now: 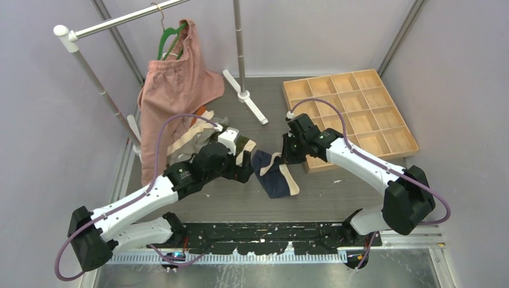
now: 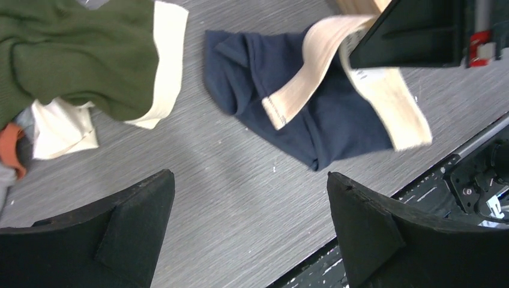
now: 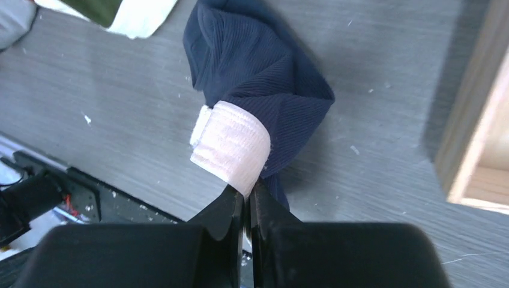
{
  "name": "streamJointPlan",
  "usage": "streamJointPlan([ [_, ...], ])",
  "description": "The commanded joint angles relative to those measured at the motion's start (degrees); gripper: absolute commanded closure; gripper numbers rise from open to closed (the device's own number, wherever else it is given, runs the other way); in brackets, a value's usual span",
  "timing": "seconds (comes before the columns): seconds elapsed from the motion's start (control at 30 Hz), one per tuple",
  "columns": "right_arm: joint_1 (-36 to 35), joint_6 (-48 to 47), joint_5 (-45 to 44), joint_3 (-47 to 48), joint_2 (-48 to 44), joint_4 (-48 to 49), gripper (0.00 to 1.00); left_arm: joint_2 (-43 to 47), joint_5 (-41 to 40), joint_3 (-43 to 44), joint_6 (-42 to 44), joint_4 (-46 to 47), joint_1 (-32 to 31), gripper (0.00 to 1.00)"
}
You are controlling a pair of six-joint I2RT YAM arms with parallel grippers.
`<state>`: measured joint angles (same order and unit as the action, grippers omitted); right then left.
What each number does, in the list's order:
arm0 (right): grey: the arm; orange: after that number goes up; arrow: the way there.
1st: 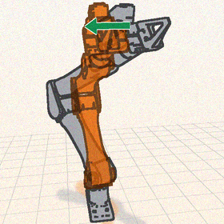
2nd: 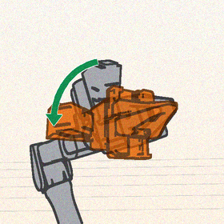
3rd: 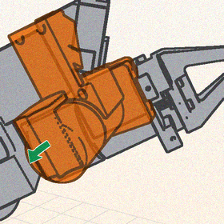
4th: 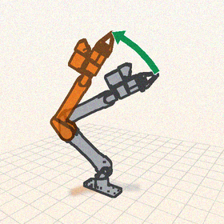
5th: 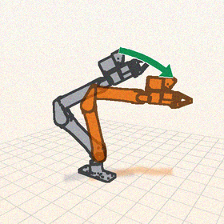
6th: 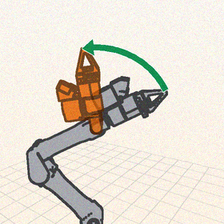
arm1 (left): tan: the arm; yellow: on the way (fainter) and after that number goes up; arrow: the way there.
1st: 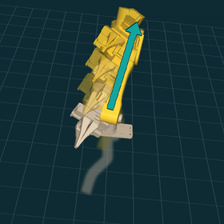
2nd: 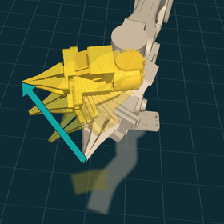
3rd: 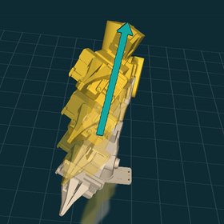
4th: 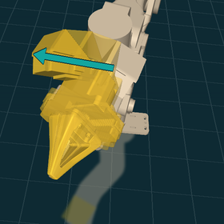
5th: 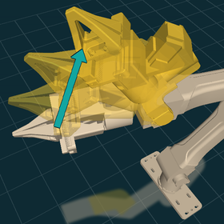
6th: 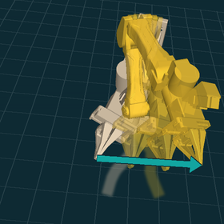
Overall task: Roll the underwear
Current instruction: Place the underwear at the center of the board.
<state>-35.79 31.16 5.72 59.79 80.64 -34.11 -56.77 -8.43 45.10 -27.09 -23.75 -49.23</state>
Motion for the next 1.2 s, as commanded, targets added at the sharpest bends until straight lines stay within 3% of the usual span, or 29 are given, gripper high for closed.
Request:
streamJointPlan([
  [0.0,-0.04,4.36,8.97,-1.76,-2.39,3.32,0.96,-1.71,-3.49,-1.76,2.75,11.75,-3.2,0.0],
  [0.37,-0.01,5.85,9.73,-3.71,-3.37,4.23,0.96,-11.09,-4.4,-8.83,11.83,31.13,-10.84,0.0],
  [0.57,0.02,5.8,10.52,-3.62,-3.63,4.14,0.95,-17.93,-7.7,-9.2,17.5,37.23,-12.76,0.04],
  [0.8,-0.03,5.58,9.99,-3.76,-4.32,3.0,0.95,-25.94,-14.68,-5.61,21.45,36.85,-12.82,0.33],
  [0.87,-0.01,5.62,9.69,-4.09,-4.58,2.7,0.95,-27.68,-15.01,-4.02,21.74,35.39,-12.75,0.46],
  [0.97,-0.04,5.94,9.39,-4.69,-5.4,2.56,0.95,-28.75,-14.22,-2.7,21.87,33.63,-12.8,0.72],
  [1.03,-0.02,5.94,8.96,-5.08,-6.02,2.43,0.95,-29.08,-14.29,-1.98,21.87,32.83,-12.79,0.98],
  [1.17,0.0,5.52,7.65,-5.63,-6.44,1.68,0.94,-28.14,-15.62,-0.54,20.79,29.74,-12.74,0.99],
])
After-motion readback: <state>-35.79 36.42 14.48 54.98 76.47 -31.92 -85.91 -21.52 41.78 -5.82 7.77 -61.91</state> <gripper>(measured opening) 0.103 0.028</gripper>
